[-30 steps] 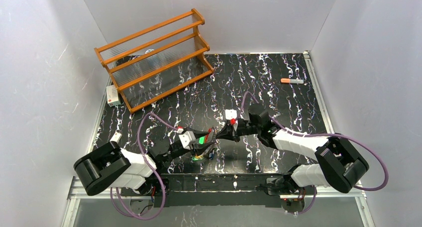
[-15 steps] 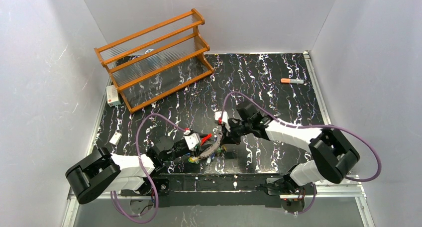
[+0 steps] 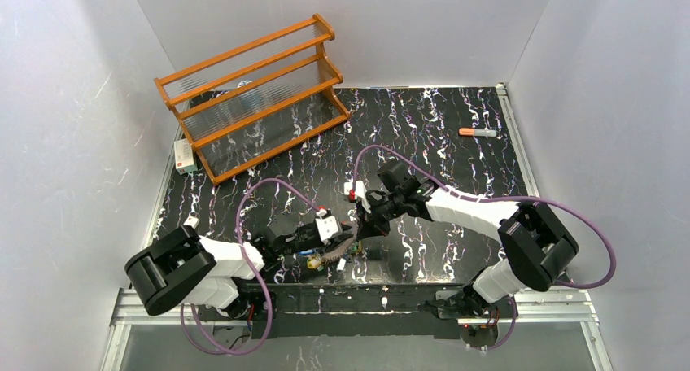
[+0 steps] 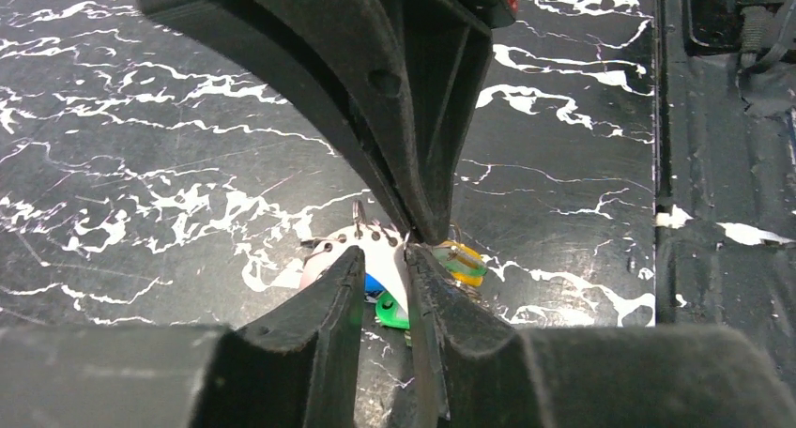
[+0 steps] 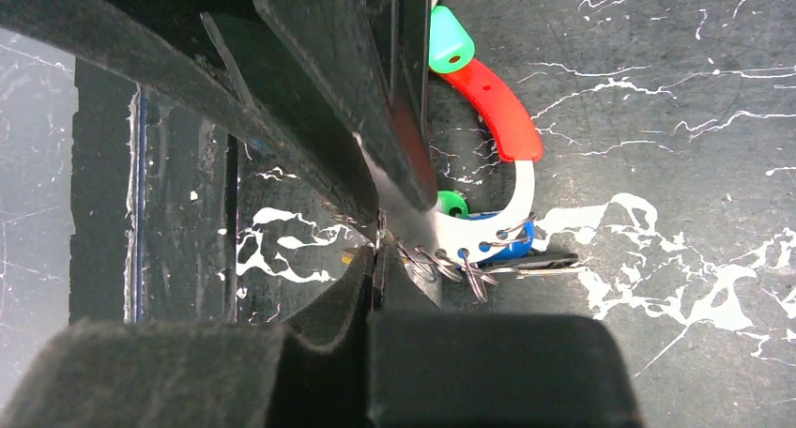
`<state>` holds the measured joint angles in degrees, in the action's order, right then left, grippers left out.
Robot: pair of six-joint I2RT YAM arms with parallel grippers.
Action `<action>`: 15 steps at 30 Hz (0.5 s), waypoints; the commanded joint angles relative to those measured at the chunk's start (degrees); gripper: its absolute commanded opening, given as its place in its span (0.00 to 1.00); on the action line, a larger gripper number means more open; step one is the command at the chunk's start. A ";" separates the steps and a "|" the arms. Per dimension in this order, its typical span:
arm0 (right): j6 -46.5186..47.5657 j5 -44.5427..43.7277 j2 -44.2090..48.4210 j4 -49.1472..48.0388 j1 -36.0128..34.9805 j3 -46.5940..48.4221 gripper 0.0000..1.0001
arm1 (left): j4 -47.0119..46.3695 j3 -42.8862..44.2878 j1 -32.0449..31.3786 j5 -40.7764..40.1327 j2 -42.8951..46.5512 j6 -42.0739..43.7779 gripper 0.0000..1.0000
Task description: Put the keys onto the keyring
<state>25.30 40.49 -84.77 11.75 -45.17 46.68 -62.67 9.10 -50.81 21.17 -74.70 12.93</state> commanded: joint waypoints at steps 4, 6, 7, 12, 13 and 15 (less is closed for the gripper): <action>0.80 2.12 -0.39 1.96 -0.96 3.41 0.01 | -0.27 3.69 -0.19 3.56 -3.50 0.26 0.13; 0.96 1.91 -0.33 2.02 -1.05 3.52 0.01 | -0.29 4.05 -0.21 4.42 -4.14 0.08 0.08; 1.04 1.75 -0.31 2.08 -1.04 3.60 0.01 | -0.26 4.15 -0.20 4.75 -4.41 0.04 0.06; 1.48 1.05 -0.13 2.61 -1.05 4.11 0.01 | -0.26 4.17 -0.25 5.27 -5.06 0.04 0.00; 1.67 1.12 -0.09 2.81 -1.06 4.31 0.01 | -0.22 4.22 -0.19 5.34 -5.17 0.03 0.00; 1.92 1.20 -0.22 3.23 -1.01 4.70 0.01 | 0.06 4.33 -0.19 5.27 -5.47 0.11 0.01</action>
<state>26.26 39.53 -85.03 14.37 -45.54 47.83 -62.78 12.08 -50.87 25.19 -79.46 12.58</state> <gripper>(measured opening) 0.032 0.011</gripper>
